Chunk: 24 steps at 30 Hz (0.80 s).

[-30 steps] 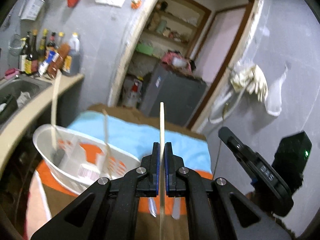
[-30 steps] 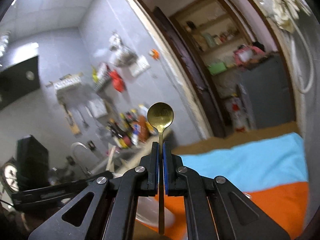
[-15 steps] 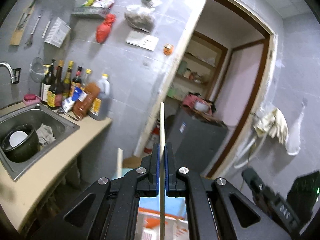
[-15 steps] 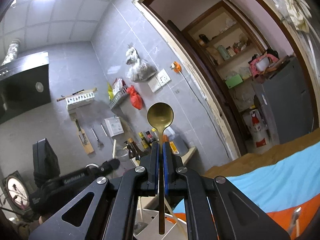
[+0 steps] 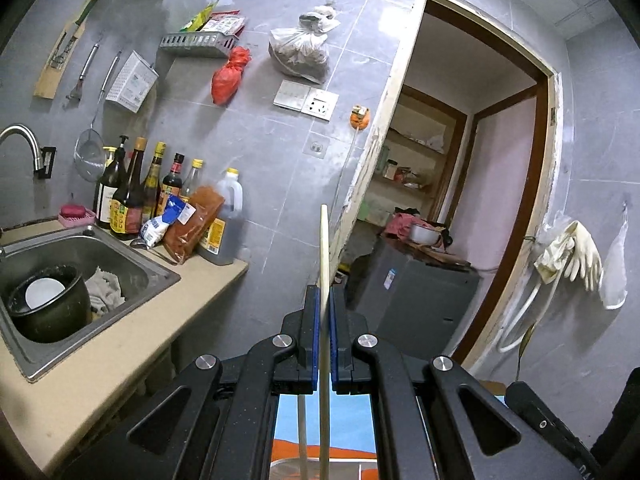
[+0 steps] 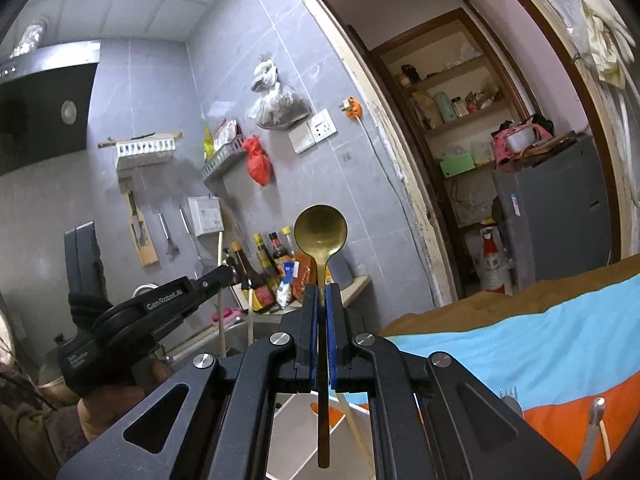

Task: Organize utensils
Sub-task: 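Lift the gold spoon and chopstick with both tools toward the caddy, then drop both utensils into the caddy and open both tools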

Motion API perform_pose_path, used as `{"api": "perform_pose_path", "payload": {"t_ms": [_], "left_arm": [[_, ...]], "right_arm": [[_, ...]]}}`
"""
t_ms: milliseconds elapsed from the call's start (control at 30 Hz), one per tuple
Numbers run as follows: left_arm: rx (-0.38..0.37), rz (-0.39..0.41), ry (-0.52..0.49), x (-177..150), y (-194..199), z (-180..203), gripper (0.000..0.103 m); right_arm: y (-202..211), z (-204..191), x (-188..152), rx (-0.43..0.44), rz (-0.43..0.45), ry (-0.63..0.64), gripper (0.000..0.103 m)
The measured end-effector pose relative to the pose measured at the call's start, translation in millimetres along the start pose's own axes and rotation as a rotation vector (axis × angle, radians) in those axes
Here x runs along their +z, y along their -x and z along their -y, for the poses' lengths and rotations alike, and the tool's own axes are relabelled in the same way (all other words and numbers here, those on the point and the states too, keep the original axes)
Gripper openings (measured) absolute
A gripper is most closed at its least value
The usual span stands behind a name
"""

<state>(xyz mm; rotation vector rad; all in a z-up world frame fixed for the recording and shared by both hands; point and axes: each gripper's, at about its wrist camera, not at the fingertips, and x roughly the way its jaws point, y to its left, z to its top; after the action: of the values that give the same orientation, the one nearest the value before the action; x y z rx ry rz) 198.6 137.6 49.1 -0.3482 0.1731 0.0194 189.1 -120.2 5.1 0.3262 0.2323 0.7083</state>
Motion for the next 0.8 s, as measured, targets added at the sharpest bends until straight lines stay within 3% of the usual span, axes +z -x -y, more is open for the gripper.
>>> {"api": "perform_pose_path", "payload": {"t_ms": [267,533,600,667,733,800], "left_arm": [[0.004,0.007,-0.066,-20.8,0.5,2.6,0.002],[-0.038,-0.079,-0.072,-31.8,8.1,1.8,0.003],[-0.054,-0.107,-0.049,-30.9,9.0,0.2,0.011],[-0.070,-0.128,-0.023,-29.4,11.5,-1.3,0.029],[-0.080,-0.130,-0.008,-27.1,16.8,-0.4,0.033],[-0.081,-0.138,-0.031,-24.4,21.8,6.3,0.035]], "right_arm": [[-7.2,-0.6,-15.6,-0.012,-0.029,0.014,0.004],[-4.1,-1.6,-16.7,-0.001,-0.078,0.009,0.006],[-2.8,-1.6,-17.0,-0.002,-0.089,0.003,0.007],[1.1,-3.3,-13.8,-0.013,-0.090,0.011,0.009],[6.9,-3.7,-9.3,-0.016,-0.081,0.013,0.011],[13.6,-3.3,-2.0,-0.016,-0.069,0.008,0.021]]}}
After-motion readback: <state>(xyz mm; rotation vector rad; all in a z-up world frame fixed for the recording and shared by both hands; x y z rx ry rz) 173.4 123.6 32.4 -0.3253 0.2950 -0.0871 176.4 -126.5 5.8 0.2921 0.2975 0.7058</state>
